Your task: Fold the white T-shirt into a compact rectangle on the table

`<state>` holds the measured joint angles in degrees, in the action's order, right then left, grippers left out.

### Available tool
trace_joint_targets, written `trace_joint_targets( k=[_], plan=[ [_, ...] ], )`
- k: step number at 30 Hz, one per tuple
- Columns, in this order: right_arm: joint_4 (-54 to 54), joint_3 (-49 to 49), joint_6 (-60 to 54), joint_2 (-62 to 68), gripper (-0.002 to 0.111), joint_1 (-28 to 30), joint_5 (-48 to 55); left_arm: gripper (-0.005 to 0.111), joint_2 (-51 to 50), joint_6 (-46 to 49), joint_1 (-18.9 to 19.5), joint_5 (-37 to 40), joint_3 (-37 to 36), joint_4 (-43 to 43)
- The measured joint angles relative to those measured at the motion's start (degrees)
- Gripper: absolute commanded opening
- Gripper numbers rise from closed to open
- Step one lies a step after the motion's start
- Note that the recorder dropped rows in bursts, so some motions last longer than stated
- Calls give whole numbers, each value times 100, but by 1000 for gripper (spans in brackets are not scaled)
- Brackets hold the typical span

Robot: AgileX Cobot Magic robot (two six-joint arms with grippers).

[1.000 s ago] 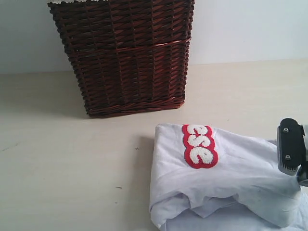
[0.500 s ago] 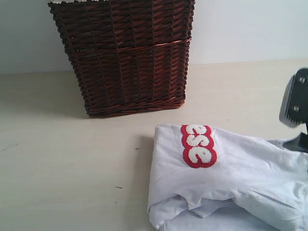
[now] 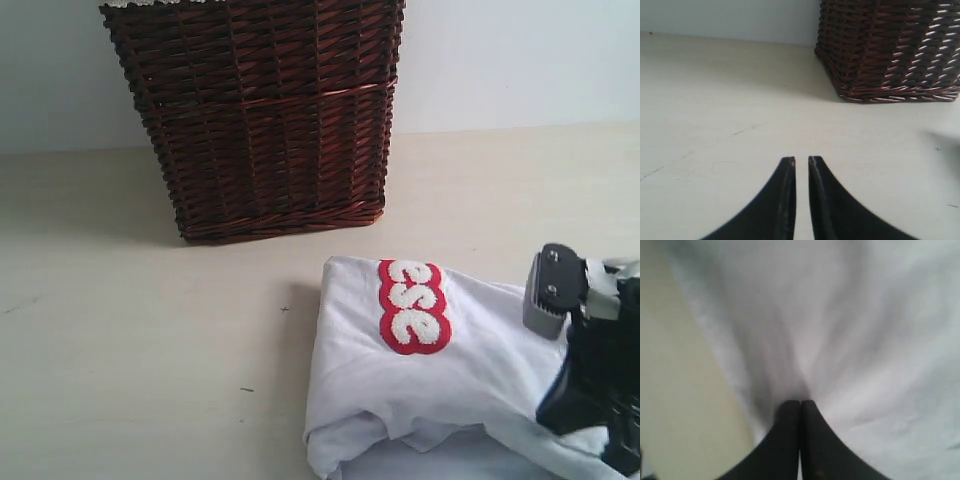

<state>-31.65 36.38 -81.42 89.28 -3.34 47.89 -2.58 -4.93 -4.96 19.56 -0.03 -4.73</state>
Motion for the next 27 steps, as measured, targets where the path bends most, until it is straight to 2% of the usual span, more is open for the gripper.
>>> trace_joint_targets(
  k=[3,5,7,13,18,27],
  plan=[
    [420,0,67,-3,0,0,463,12,0,0,0,0,0,0],
    [396,0,89,-64,0,0,383,12,0,0,0,0,0,0],
    [167,0,77,-160,0,0,2,12,0,0,0,0,0,0],
    [-636,12,-110,235,0,0,-2067,12,0,0,0,0,0,0],
    [-688,72,-139,1043,0,-103,-2381,12,0,0,0,0,0,0],
    [-1331,650,-26,1564,0,-1414,-2710,12,0,0,0,0,0,0]
  ],
)
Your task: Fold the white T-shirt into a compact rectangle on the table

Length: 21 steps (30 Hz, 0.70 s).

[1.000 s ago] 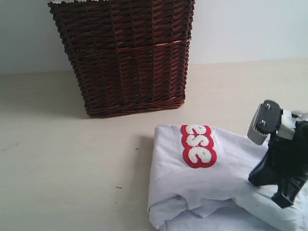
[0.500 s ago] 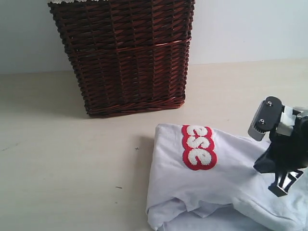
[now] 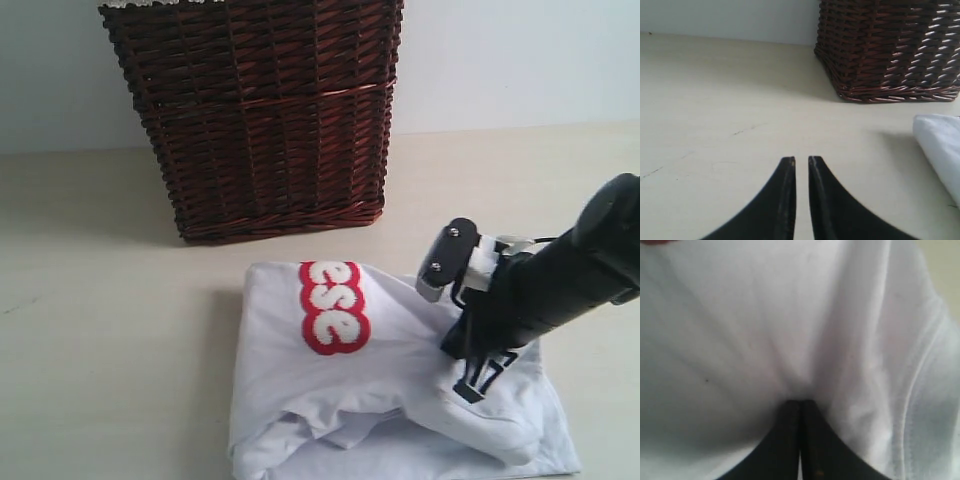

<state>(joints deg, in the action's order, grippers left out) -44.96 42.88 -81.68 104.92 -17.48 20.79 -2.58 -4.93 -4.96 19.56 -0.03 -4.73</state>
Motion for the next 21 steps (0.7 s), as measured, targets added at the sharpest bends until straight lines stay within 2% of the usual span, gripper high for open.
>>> trace_joint_targets(
  k=[3,8,11,16,21],
  plan=[
    [-253,258,459,106,0,-251,23,12,0,0,0,0,0,0],
    [-324,292,1353,-285,0,-335,-98,12,0,0,0,0,0,0],
    [-669,292,2066,-1176,0,-347,-937,12,0,0,0,0,0,0],
    [-1734,271,3673,-3271,0,-324,-3237,12,0,0,0,0,0,0],
    [-772,-621,3605,-5264,0,-57,-3995,12,0,0,0,0,0,0]
  ],
)
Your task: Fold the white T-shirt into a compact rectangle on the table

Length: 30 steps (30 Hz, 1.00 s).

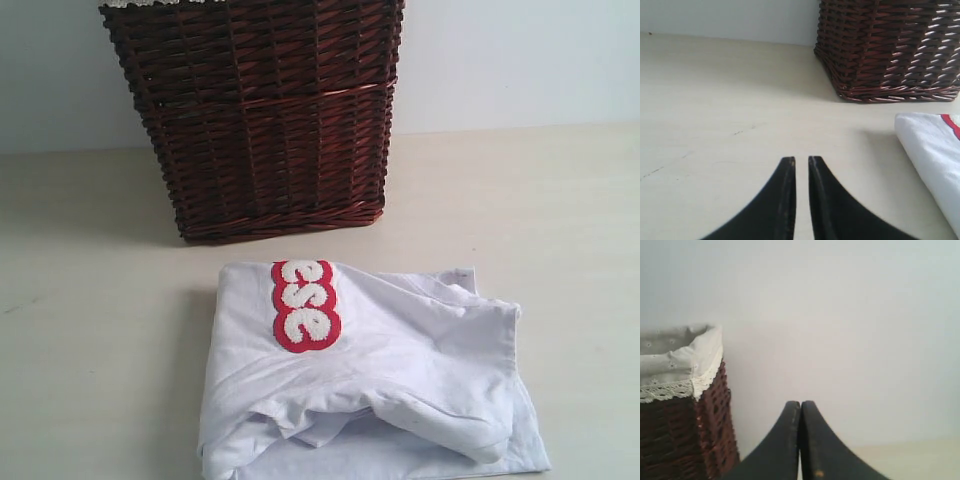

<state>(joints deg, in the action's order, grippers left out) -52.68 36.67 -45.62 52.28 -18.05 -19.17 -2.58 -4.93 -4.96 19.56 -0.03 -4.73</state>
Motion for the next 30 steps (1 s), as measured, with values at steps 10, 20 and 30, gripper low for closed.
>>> trace_joint_targets(
  k=[10,20,30],
  plan=[
    [396,-2919,-527,-4310,0,1061,-80,12,0,0,0,0,0,0],
    [-34,-3127,-433,-5076,0,1180,-342,12,0,0,0,1,0,0],
    [-354,-3506,-916,-5196,0,2199,2264,12,0,0,0,1,0,0]
  ],
)
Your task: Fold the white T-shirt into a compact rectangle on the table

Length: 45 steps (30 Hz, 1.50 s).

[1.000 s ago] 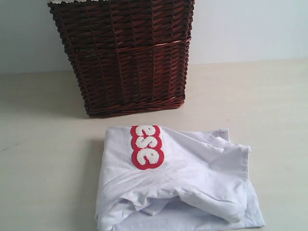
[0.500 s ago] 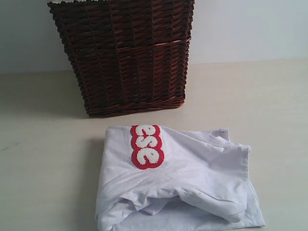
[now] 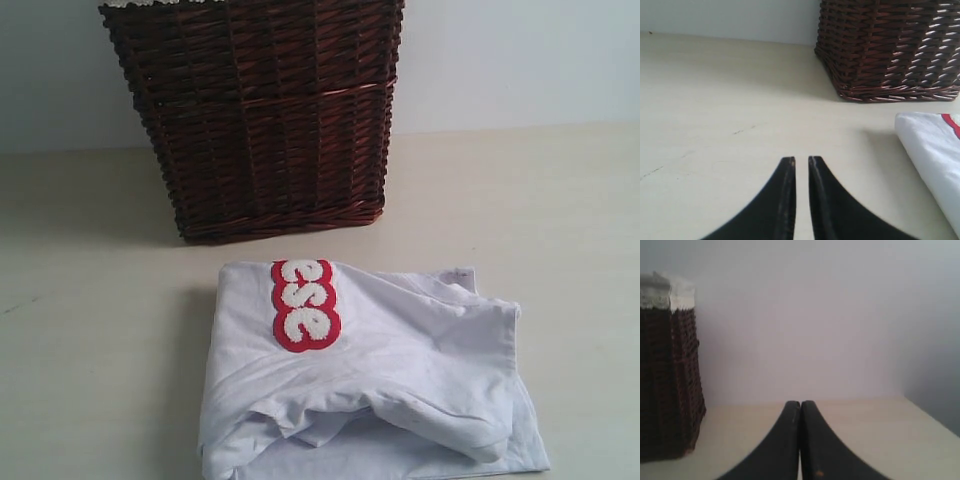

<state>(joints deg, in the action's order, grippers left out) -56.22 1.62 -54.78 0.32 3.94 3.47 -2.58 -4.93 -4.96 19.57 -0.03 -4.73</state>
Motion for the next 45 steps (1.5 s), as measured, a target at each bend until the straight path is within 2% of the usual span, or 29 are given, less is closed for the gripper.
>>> trace_joint_targets(
  k=[5,13,15,16,18,19,23,27,29,45],
  plan=[
    [257,-137,49,0,0,322,575,12,0,0,0,0,0,0],
    [678,-137,720,0,0,359,992,12,0,0,0,0,0,0],
    [1613,-137,2115,0,0,359,688,12,0,0,0,0,0,0],
    [2838,-137,3687,0,0,359,624,12,0,0,0,0,0,0],
    [4326,-137,5712,0,0,359,861,12,0,0,0,0,0,0],
    [4580,-137,5981,0,0,359,959,12,0,0,0,0,0,0],
    [4990,-137,6061,0,0,348,1103,12,0,0,0,0,0,0],
    [5015,-137,4954,11,0,348,1316,12,0,0,0,0,0,0],
    [5027,-137,4750,20,0,348,1340,12,0,0,0,0,0,0],
    [5044,-137,4653,33,0,348,1340,12,0,0,0,0,0,0]
  ],
)
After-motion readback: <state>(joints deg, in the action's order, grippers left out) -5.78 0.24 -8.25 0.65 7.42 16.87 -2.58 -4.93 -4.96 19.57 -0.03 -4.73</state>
